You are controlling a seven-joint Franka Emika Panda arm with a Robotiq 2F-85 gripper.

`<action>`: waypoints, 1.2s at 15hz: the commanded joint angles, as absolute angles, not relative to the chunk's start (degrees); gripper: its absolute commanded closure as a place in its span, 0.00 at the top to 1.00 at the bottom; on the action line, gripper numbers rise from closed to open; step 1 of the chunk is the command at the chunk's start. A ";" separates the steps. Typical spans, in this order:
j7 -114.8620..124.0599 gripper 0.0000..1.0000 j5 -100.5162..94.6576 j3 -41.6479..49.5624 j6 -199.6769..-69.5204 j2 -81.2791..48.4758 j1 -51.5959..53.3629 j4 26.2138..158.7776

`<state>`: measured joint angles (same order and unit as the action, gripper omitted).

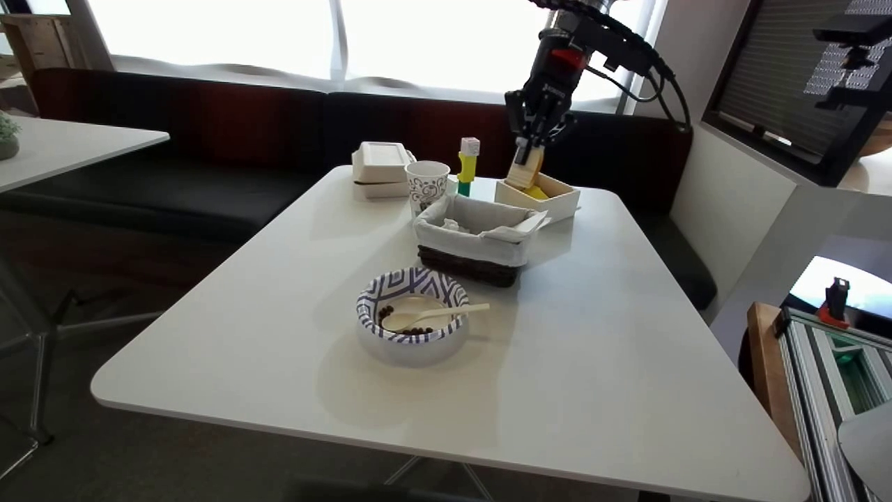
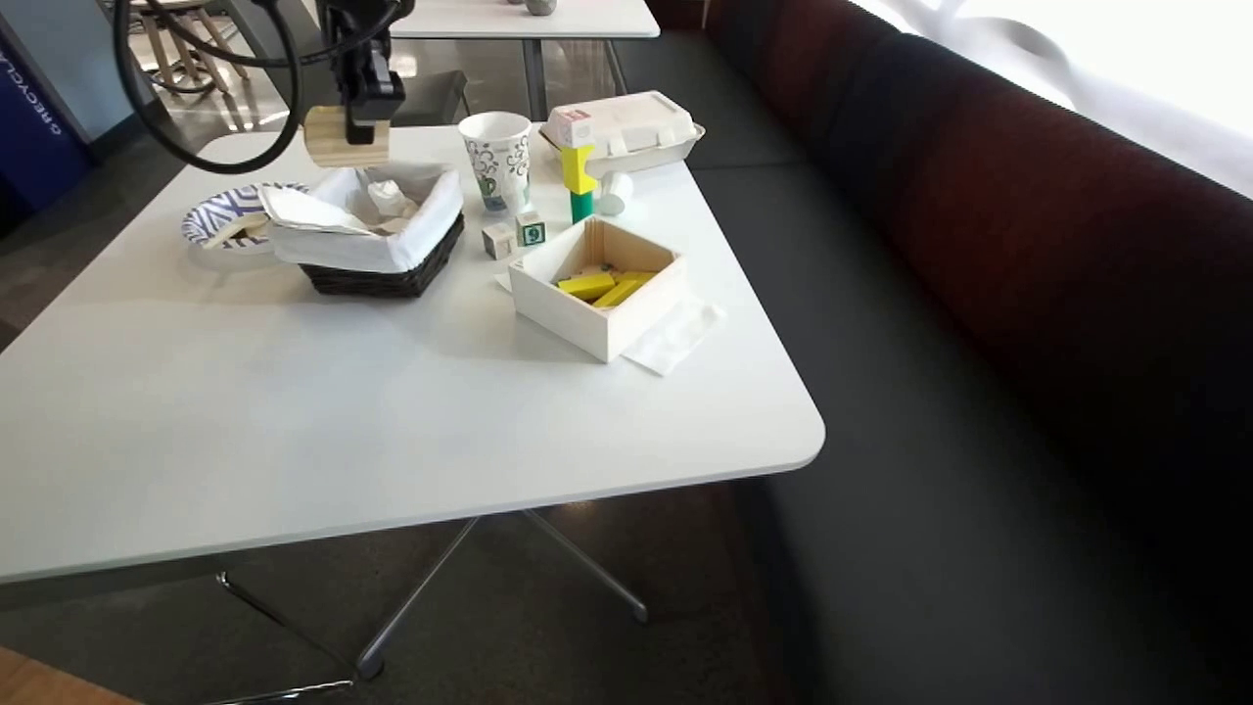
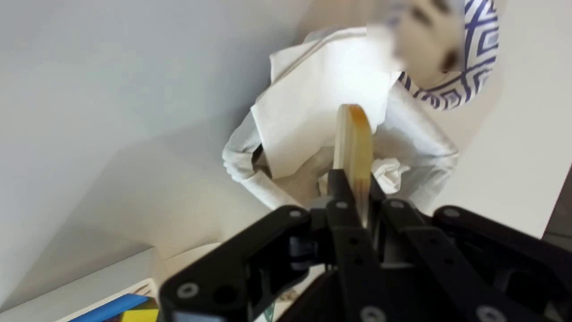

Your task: Remove the wooden block from the box and put it in the black and white bowl.

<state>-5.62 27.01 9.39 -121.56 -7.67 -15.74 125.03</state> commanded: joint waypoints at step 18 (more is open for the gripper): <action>-10.95 0.02 27.96 1.61 -120.73 -6.23 -4.48 126.74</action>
<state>-10.63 25.94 2.51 -119.40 -4.15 -5.97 127.45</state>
